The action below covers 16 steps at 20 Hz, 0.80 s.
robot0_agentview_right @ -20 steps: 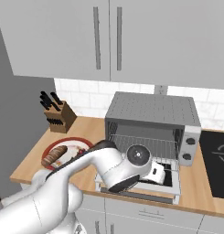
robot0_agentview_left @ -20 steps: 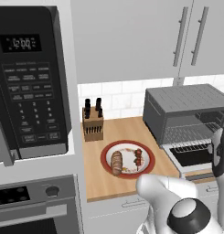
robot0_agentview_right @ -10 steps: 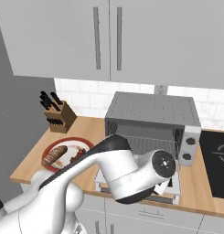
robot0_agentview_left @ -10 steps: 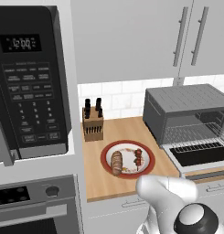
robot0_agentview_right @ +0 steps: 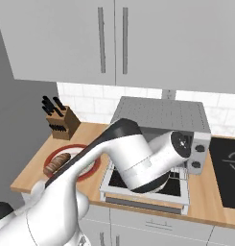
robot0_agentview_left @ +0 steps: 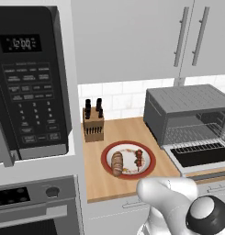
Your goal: Pick up the kebab skewer and baguette bread, and place them inside the toaster oven. Close the toaster oven door and start by setting the timer.
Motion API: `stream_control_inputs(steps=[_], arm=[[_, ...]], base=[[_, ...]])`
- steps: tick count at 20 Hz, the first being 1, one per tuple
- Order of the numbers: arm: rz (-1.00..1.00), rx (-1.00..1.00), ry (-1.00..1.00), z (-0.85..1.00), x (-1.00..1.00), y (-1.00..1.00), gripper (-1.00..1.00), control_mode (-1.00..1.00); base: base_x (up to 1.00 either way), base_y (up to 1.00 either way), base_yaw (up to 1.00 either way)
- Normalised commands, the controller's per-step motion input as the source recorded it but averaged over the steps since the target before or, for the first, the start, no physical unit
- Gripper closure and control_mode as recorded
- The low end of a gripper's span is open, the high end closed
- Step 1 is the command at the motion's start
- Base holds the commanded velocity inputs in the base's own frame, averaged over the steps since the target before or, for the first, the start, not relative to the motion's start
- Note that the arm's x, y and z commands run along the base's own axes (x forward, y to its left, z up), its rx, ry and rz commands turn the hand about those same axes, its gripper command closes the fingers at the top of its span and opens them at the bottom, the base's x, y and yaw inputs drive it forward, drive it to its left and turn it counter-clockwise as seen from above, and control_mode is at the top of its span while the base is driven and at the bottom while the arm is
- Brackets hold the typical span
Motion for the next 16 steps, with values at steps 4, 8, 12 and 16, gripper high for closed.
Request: stream_control_inputs(steps=[4, 8, 12, 16], arm=[[0.04, 0.00, 0.11, 0.04, 0.03, 0.95, -1.00, -1.00], [0.00, -0.04, 0.09, 0.00, 0.00, 1.00, -1.00, -1.00], [0.02, -0.11, 0.05, 0.00, 0.04, 1.00, -1.00, -1.00], [0.00, -0.13, 0.07, 0.00, 0.20, 1.00, -1.00, -1.00]], base=[[0.00, 0.00, 0.00], [0.00, 0.00, 0.00], [0.00, 0.00, 0.00], [0.00, 0.00, 0.00]])
